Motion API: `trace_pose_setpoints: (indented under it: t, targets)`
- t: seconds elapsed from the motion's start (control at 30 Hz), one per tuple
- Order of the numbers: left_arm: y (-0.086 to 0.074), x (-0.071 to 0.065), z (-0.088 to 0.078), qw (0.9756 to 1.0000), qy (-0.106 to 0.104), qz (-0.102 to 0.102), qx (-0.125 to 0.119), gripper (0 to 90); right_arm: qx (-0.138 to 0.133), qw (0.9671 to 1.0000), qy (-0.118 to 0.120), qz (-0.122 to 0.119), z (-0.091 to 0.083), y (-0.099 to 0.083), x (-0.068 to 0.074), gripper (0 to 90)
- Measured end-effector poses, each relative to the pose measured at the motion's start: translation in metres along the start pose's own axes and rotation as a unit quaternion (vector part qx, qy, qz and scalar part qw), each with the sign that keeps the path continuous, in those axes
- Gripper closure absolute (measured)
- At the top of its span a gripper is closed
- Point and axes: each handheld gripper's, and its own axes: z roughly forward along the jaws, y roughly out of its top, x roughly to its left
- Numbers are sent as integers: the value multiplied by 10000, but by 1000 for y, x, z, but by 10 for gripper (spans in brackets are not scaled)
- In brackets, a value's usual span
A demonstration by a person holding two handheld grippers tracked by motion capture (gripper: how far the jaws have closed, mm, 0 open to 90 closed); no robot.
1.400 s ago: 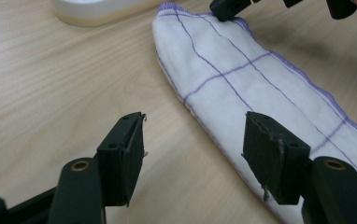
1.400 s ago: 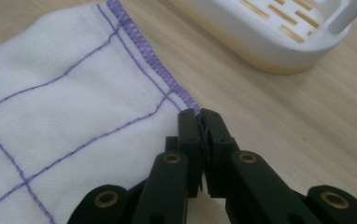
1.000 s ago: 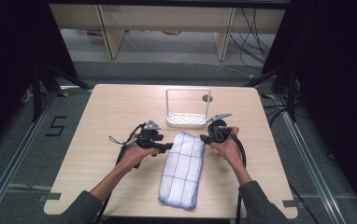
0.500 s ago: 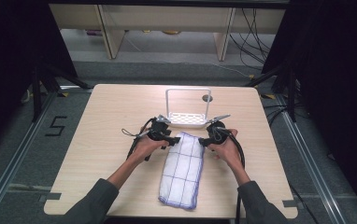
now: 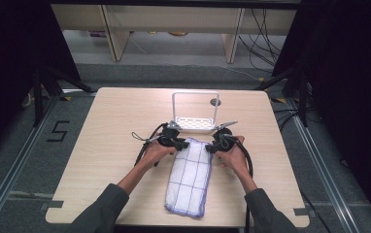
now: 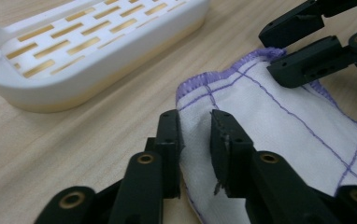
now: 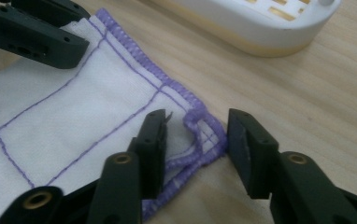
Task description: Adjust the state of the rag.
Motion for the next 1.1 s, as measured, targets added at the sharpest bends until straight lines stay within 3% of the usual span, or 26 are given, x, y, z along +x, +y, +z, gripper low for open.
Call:
trace_pose_setpoints:
  t: [0.07, 0.27, 0.43, 0.5, 0.6, 0.67, 0.7, 0.73, 0.77, 0.8, 0.83, 0.97, 1.07, 1.1]
  targets:
    - [0, 0, -1, 9999, 7, 151, 66, 793, -45, 9999, 73, 83, 1, -1, 1, 695]
    - [-2, -2, -5, 9998, 96, 160, -30, 840, -206, 9995, 237, -45, 3, -1, 2, 829]
    - [-4, -2, -12, 9997, 116, 109, -210, 847, -411, 9986, 308, -141, 5, 1, 3, 842]
    - [-4, -4, -15, 9994, 78, 37, -339, 847, -461, 9979, 330, -305, 2, 3, 4, 844]
    - [-3, -5, -24, 9994, 141, 176, -266, 846, -568, 9971, 345, -369, -4, 6, 7, 845]
    - [-1, -6, -30, 9992, 161, 233, -290, 845, -685, 9964, 380, -318, -6, 9, 11, 845]
    - [0, -6, -33, 9991, 158, 246, -322, 845, -764, 9956, 368, -401, -7, 9, 11, 845]
    - [1, -7, -36, 9989, 146, 246, -366, 845, -634, 9969, 369, -297, -11, 10, 13, 845]
    - [2, -7, -39, 9987, 136, 241, -420, 845, -688, 9959, 403, -420, -13, 10, 13, 845]
    - [3, -9, -41, 9984, 137, 172, -518, 844, -685, 9962, 425, -314, -17, 11, 17, 845]
    - [3, -8, -43, 9985, 126, 231, -480, 843, -863, 9946, 378, -443, -17, 11, 17, 844]
    - [5, -12, -48, 9981, 143, 212, -564, 841, -869, 9944, 440, -421, -25, 13, 19, 844]
    - [6, -11, -51, 9981, 166, 305, -505, 839, -857, 9946, 444, -382, -28, 14, 20, 844]
    - [6, -13, -52, 9978, 164, 232, -593, 839, -952, 9938, 442, -376, -26, 14, 20, 844]
